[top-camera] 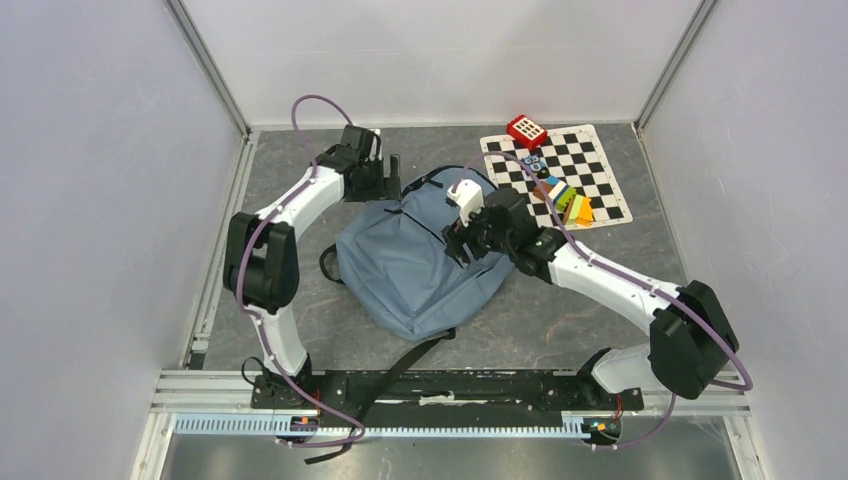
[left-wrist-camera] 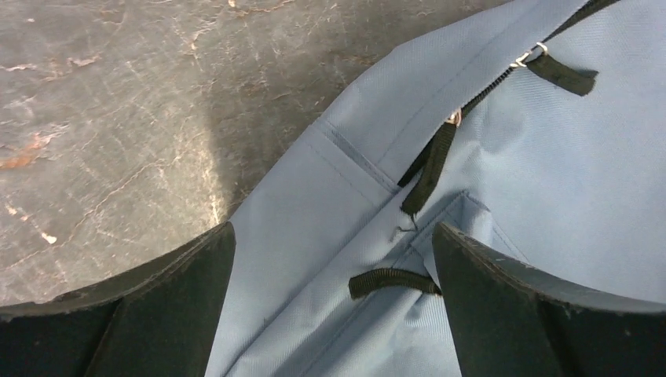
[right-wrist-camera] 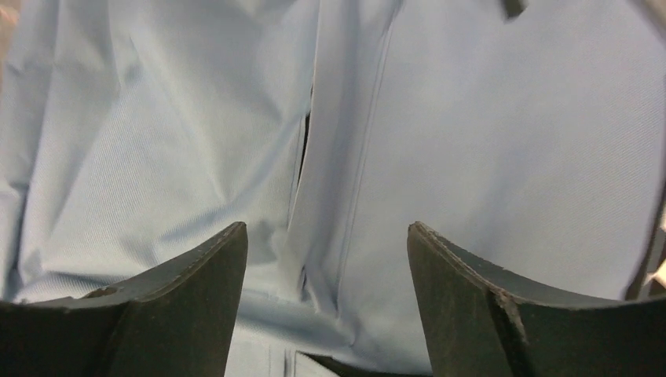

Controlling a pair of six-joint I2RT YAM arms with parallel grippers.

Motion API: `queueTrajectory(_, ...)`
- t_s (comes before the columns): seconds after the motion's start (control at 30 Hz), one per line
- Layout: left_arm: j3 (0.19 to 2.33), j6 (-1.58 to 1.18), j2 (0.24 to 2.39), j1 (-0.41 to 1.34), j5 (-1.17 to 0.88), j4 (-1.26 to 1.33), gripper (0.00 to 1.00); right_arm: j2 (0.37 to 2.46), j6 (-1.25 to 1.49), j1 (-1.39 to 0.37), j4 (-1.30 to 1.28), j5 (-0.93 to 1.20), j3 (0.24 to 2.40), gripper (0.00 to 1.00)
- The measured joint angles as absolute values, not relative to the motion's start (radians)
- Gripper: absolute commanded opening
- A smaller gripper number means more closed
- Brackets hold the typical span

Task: Pack the student bag
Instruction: Zip the student bag at the center of the board, then reset both arms

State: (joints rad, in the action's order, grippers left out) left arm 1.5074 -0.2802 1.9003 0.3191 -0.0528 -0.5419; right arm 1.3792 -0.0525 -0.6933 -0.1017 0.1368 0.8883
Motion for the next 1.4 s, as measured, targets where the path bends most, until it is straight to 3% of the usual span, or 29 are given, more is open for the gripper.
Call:
queueTrajectory(0.17, 1.415, -0.303, 1.788, 0.318, -0.017, -0.467, 1.00, 1.386, -0.044, -0.629, -0.145, 0.123, 1.010, 0.88)
queueTrajectory(0.33, 1.269, -0.329, 1.630, 0.318, 0.064, -0.372, 1.00, 1.371, -0.041, -0.477, -0.176, 0.099, 1.019, 0.89)
queueTrajectory(0.7, 1.023, -0.350, 1.208, 0.318, 0.308, -0.323, 1.00, 1.131, -0.045, -0.036, -0.169, 0.083, 0.843, 0.89)
queueTrajectory(1.0, 0.921, -0.371, 0.934, 0.318, 0.366, -0.347, 1.00, 0.801, -0.068, -0.010, 0.102, 0.008, 0.546, 0.89)
queueTrajectory(1.4, 0.876, -0.377, 0.891, 0.318, 0.368, -0.369, 1.00, 0.758, -0.065, -0.010, 0.186, -0.026, 0.464, 0.89)
